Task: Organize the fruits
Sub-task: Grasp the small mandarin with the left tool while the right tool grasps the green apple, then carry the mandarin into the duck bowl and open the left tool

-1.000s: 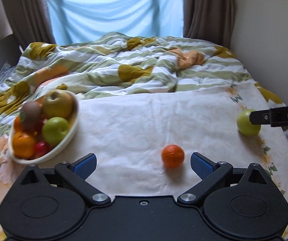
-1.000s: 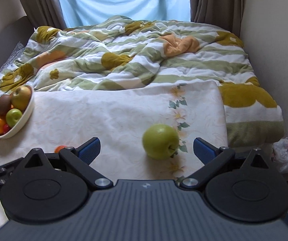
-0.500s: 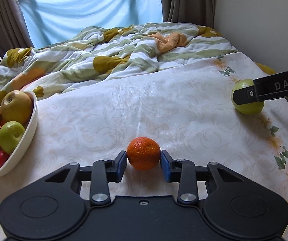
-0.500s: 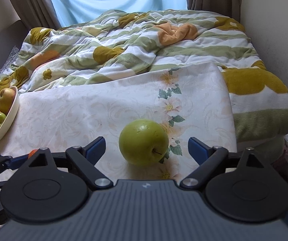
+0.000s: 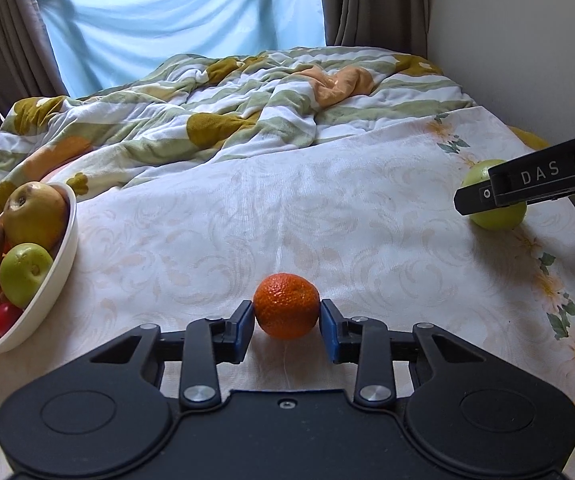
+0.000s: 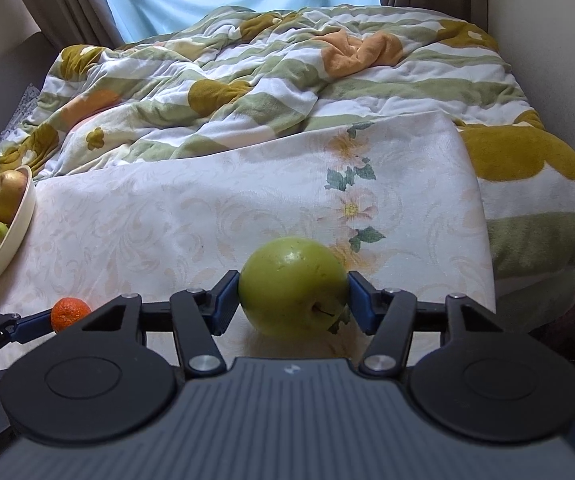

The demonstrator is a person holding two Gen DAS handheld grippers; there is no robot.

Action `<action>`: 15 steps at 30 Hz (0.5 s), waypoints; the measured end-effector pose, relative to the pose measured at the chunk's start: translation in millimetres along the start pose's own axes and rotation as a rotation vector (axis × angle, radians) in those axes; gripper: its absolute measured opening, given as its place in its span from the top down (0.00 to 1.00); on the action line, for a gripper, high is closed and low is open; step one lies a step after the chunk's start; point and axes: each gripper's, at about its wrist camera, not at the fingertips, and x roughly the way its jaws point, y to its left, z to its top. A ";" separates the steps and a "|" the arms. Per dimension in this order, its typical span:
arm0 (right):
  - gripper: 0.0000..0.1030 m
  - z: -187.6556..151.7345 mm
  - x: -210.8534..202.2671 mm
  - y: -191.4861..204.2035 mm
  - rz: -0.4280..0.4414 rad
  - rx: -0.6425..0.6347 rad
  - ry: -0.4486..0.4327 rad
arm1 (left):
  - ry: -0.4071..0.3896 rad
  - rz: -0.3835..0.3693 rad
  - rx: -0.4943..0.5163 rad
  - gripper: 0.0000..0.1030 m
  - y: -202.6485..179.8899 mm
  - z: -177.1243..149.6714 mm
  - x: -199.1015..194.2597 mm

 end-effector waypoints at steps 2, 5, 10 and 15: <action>0.30 0.3 -2.3 1.1 0.009 0.003 -0.004 | -0.005 0.002 -0.007 0.62 1.7 -0.2 -2.9; 0.30 2.4 -8.0 6.5 0.017 -0.005 -0.015 | -0.017 0.007 -0.019 0.62 5.9 0.0 -10.4; 0.30 8.2 -20.9 20.5 0.033 -0.029 -0.041 | -0.048 0.029 -0.047 0.62 16.8 2.7 -29.7; 0.30 16.1 -41.6 41.1 0.063 -0.054 -0.071 | -0.099 0.072 -0.084 0.62 37.5 4.1 -60.4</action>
